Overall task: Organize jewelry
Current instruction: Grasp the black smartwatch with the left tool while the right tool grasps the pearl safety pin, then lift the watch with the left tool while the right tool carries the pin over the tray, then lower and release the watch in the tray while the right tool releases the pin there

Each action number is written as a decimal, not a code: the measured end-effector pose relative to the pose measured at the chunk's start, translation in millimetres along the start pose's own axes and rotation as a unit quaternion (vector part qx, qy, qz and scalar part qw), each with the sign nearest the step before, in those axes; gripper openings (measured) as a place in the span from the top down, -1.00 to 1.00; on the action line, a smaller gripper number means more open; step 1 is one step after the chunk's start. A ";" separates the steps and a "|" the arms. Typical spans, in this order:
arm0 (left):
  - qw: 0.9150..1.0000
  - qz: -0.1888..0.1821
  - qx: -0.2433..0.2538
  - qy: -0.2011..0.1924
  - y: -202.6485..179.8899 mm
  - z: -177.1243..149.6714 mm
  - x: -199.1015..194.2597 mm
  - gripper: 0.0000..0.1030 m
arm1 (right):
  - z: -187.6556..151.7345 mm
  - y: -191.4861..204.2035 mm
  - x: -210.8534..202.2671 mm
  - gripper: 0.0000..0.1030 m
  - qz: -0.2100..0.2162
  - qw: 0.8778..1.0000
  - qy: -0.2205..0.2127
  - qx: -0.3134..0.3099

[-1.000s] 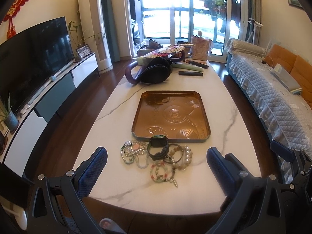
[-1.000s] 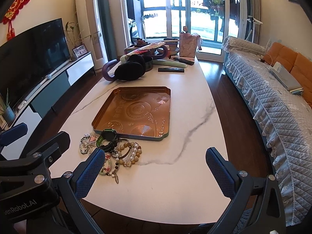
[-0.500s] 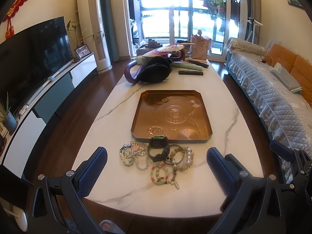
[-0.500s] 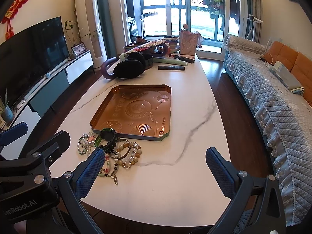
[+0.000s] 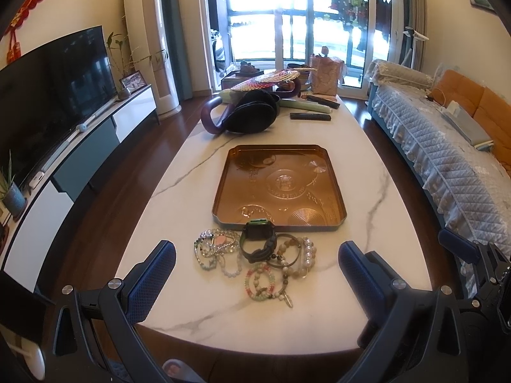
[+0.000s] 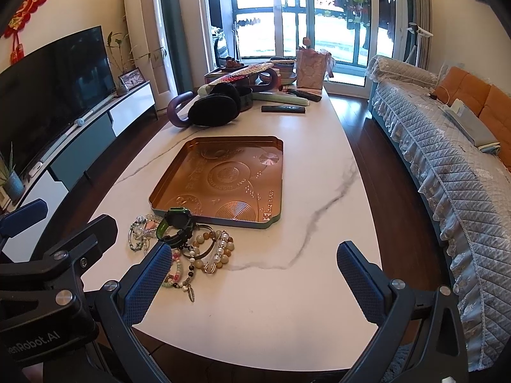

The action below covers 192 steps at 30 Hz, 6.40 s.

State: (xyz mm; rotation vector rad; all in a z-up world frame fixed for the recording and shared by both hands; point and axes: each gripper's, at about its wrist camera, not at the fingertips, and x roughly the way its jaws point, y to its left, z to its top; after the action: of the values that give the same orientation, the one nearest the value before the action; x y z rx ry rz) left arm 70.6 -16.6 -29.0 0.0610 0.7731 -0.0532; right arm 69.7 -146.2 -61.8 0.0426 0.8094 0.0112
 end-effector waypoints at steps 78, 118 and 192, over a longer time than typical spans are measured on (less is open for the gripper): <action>0.989 -0.124 0.015 0.085 54.0 -42.6 191.6 0.01 | -27.3 13.3 165.5 0.80 0.158 0.980 0.099 -0.071; 0.987 -0.154 0.041 -0.039 47.2 4.1 94.0 0.07 | 35.0 4.8 69.4 0.80 0.139 0.986 -0.030 -0.082; 0.996 -0.081 0.010 0.031 27.1 37.0 213.6 -0.58 | 59.3 -22.9 200.6 -0.20 0.155 0.988 0.023 0.002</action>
State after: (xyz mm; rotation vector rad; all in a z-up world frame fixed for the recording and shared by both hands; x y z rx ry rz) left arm 250.9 2.2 -151.0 0.0201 0.8380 -0.2136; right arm 250.9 -165.8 -167.0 0.1718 0.8432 0.3050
